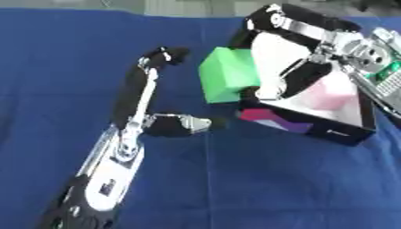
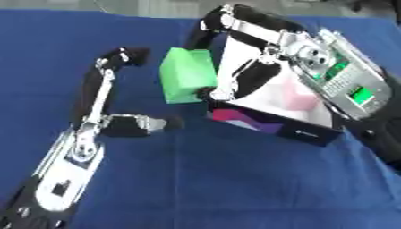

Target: Pick up the objects with one hand, pass them to the other hand, and then place them into the box on the other side of the table.

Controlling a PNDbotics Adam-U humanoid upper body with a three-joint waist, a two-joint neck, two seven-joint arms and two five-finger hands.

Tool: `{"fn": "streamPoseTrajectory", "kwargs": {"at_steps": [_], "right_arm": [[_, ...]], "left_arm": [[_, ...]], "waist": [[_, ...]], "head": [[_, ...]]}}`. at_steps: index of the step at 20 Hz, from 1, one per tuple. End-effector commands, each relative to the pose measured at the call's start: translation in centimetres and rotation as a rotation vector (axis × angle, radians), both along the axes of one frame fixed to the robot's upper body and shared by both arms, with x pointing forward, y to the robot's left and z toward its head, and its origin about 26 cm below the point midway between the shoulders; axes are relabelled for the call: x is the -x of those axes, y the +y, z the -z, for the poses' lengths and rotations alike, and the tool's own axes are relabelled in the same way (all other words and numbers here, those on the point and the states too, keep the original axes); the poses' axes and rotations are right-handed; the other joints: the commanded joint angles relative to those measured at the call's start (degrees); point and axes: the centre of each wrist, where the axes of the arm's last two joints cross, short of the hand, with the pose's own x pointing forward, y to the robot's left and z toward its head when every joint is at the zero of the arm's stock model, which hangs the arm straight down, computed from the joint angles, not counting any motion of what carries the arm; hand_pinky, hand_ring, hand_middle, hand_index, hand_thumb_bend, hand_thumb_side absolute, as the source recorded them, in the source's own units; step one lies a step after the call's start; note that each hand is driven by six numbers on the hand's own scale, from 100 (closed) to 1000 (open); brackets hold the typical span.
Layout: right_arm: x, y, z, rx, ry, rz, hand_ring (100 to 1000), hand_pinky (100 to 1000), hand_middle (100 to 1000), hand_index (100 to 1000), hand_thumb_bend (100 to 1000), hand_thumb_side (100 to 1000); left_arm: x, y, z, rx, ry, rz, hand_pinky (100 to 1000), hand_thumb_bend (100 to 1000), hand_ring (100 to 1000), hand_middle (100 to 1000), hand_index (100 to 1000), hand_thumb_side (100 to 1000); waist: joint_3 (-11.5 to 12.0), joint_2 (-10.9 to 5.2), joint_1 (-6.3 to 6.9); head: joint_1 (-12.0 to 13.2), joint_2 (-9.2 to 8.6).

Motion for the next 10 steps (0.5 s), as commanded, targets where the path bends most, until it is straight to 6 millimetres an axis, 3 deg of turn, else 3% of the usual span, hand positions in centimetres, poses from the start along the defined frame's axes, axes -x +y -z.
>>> {"fn": "streamPoseTrajectory", "kwargs": {"at_steps": [1,10], "right_arm": [[0.5,-1.5,-1.2,-0.01,-0.045,0.069,631,804,239,611,362,100],[1.1,-3.9,-0.7,-0.077,-0.09,0.231,631,803,240,611,366,100]], "left_arm": [[-0.4,0.9,-0.3,-0.006,-0.015,-0.033,759,1000,671,627,791,591],[-0.7,2.1,-0.2,-0.015,-0.016,-0.071,758,1000,671,625,791,582]], "waist": [[-0.5,-2.34,0.83],[-1.7,-2.64,1.57]], "head": [[-0.4,-0.31],[-2.2,-1.04]]}}
